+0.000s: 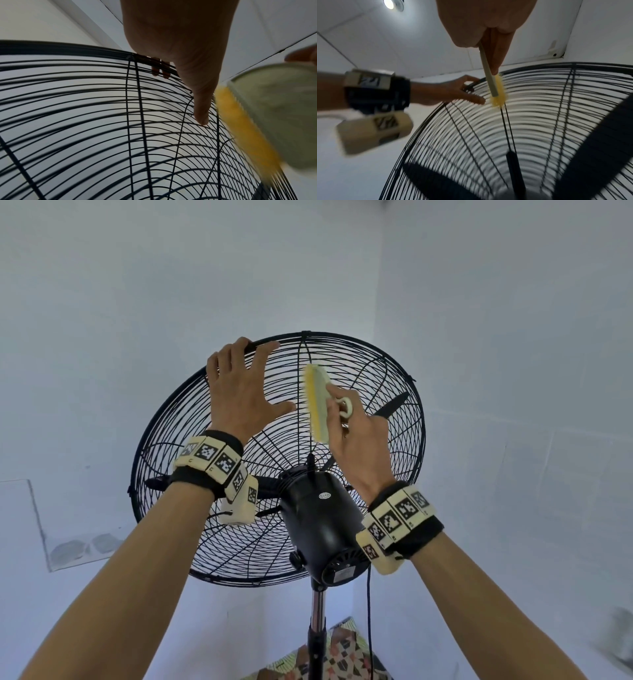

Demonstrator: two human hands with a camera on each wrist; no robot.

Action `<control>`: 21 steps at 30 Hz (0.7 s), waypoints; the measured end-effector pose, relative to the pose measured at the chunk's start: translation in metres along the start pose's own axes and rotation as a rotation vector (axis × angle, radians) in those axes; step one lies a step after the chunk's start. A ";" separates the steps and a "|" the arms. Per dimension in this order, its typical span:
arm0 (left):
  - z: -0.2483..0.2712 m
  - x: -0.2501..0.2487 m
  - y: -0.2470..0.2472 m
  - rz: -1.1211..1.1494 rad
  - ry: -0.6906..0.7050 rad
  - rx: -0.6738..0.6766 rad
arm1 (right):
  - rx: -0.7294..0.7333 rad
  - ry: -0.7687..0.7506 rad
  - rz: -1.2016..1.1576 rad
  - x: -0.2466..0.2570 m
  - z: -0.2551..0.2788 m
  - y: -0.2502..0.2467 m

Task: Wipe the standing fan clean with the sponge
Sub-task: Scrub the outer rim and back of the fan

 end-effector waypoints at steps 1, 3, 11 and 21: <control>0.000 0.002 -0.001 0.001 -0.008 0.011 | 0.027 -0.007 0.028 -0.005 0.013 0.004; 0.001 0.003 -0.002 -0.001 -0.012 0.025 | 0.058 0.007 0.093 -0.014 0.033 0.007; 0.001 -0.003 -0.002 0.002 -0.003 0.019 | -0.036 0.056 -0.009 -0.001 0.023 0.004; 0.001 -0.003 -0.003 -0.020 0.017 0.008 | -0.015 0.143 0.089 -0.007 0.029 0.009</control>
Point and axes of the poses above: each hand's wrist, its own z-axis away from the middle knuckle, its own y-axis out of the palm, x = y × z, the point moved 2 cm from there along -z, towards the middle knuckle, and after that the axes turned 10 degrees about y, right-handed, at the moved point
